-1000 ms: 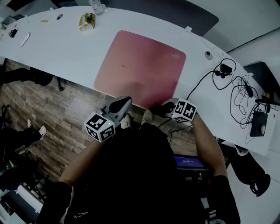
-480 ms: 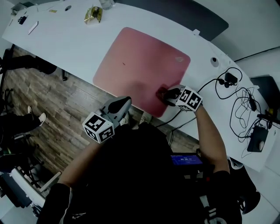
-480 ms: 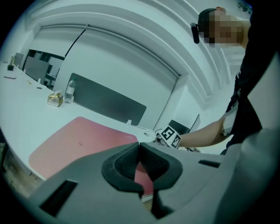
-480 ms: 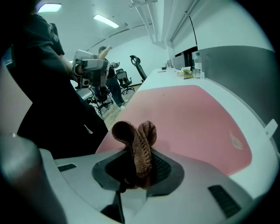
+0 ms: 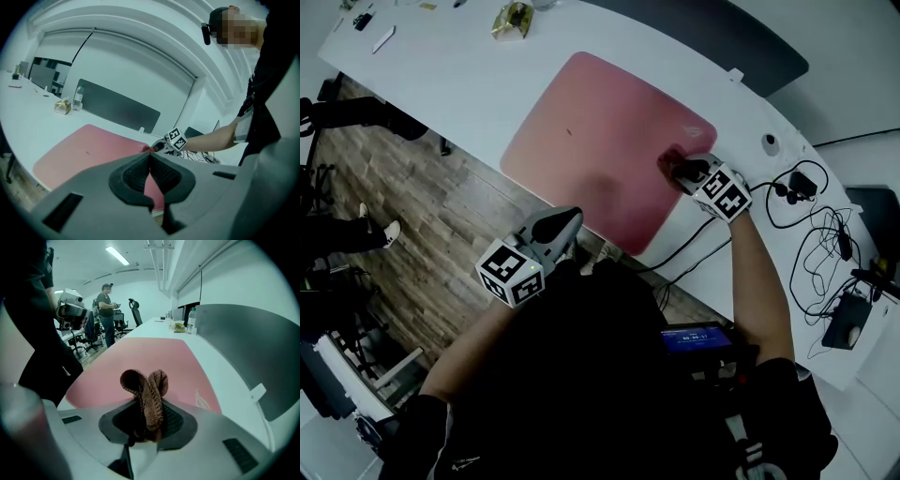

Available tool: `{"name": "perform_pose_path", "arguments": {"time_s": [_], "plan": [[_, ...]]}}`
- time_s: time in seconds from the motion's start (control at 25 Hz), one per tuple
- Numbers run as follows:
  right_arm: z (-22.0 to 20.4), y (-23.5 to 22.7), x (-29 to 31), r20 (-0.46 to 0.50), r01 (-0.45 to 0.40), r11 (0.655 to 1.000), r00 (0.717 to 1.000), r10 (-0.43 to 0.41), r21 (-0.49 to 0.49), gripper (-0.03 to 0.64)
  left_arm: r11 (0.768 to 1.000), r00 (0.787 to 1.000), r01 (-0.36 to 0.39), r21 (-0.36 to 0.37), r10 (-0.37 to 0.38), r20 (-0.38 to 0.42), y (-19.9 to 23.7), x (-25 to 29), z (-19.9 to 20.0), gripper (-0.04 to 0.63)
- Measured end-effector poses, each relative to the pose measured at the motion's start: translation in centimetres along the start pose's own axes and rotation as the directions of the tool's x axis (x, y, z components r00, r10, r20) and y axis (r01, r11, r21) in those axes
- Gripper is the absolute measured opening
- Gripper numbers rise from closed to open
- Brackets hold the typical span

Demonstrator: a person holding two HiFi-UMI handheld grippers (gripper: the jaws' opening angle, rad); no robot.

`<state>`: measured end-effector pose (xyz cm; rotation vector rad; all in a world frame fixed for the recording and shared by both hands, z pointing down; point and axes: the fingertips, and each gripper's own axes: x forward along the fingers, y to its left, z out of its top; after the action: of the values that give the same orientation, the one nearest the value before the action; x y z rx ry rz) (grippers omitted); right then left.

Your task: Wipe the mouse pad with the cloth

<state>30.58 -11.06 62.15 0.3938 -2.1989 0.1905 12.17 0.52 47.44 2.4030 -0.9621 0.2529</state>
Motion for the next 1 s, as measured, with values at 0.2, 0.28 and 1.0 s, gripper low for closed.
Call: {"name": "perform_pose_path", "arguments": {"time_s": [0.2,0.28,1.0], "plan": [[-0.9,-4.8,-0.6,0.014,0.131,0.991,0.991,-0.131,0.034,0.112,0.999,0.999,-0.039,-0.010,0.039,0.007,0.2,0.1,0.1,0.009],[-1.3,-6.7,-1.0,0.009,0.191,0.980,0.981,-0.192,0.058,0.112,0.998,0.998,-0.054,-0.017,0.054,0.009,0.3,0.0,0.1,0.009],[-4.7,-15.4,-4.5,-0.089,0.569,0.772,0.817,-0.569,0.283,0.112,0.992,0.993,-0.117,-0.047,0.117,-0.005,0.9,-2.7,-1.0,0.009]]}}
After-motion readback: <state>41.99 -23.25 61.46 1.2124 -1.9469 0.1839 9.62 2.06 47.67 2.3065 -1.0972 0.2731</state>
